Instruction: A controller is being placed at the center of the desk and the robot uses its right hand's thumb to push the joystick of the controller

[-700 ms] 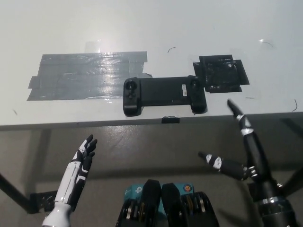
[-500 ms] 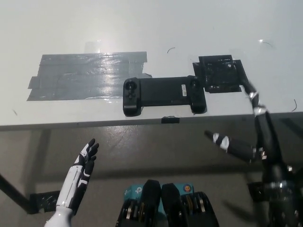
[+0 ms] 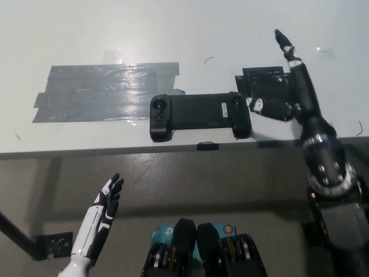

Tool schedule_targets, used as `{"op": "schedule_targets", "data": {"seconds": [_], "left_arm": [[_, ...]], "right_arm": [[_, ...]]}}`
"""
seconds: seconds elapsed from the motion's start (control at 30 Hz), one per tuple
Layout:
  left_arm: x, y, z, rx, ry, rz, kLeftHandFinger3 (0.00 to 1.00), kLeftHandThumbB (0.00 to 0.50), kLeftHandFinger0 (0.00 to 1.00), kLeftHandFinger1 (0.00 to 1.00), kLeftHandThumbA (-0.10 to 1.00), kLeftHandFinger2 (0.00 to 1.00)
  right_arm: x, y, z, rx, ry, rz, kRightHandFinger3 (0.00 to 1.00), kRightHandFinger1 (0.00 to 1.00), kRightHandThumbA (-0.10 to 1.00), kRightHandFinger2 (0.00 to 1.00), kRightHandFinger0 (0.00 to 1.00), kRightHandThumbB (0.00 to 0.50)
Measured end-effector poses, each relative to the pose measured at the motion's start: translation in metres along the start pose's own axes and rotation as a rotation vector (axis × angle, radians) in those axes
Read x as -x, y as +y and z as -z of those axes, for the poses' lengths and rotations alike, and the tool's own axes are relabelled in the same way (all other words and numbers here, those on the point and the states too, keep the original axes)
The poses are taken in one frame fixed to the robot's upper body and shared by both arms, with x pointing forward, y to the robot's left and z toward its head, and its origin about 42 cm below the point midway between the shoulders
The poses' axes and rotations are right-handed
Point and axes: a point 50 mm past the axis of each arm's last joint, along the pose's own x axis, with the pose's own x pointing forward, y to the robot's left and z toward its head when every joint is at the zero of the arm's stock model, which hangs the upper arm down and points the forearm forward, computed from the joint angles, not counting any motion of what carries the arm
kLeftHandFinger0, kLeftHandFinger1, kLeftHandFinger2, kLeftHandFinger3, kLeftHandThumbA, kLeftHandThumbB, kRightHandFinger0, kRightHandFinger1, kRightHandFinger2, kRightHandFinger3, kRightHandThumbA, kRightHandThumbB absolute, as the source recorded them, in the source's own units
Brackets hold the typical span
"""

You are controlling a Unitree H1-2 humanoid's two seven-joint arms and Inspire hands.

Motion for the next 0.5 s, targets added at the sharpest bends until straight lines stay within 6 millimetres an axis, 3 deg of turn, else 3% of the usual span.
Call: {"op": "schedule_targets", "data": {"seconds": [0.13,0.23,0.5], "left_arm": [[-0.001,0.000,0.000,-0.008,-0.002,0.001,1.00,0.123,1.00,1.00,1.00,1.00],[-0.001,0.000,0.000,-0.010,-0.003,0.001,1.00,0.116,1.00,1.00,1.00,1.00],[-0.002,0.001,-0.001,-0.015,-0.006,0.002,1.00,0.103,1.00,1.00,1.00,1.00]], "right_arm": [[-0.025,0.007,0.008,0.016,0.071,-0.033,1.00,1.00,1.00,1.00,1.00,0.364],[-0.038,0.012,0.014,0.024,0.116,-0.050,1.00,1.00,1.00,1.00,1.00,0.332],[-0.053,0.028,0.027,0.028,0.217,-0.075,1.00,1.00,1.00,1.00,1.00,0.345]]}}
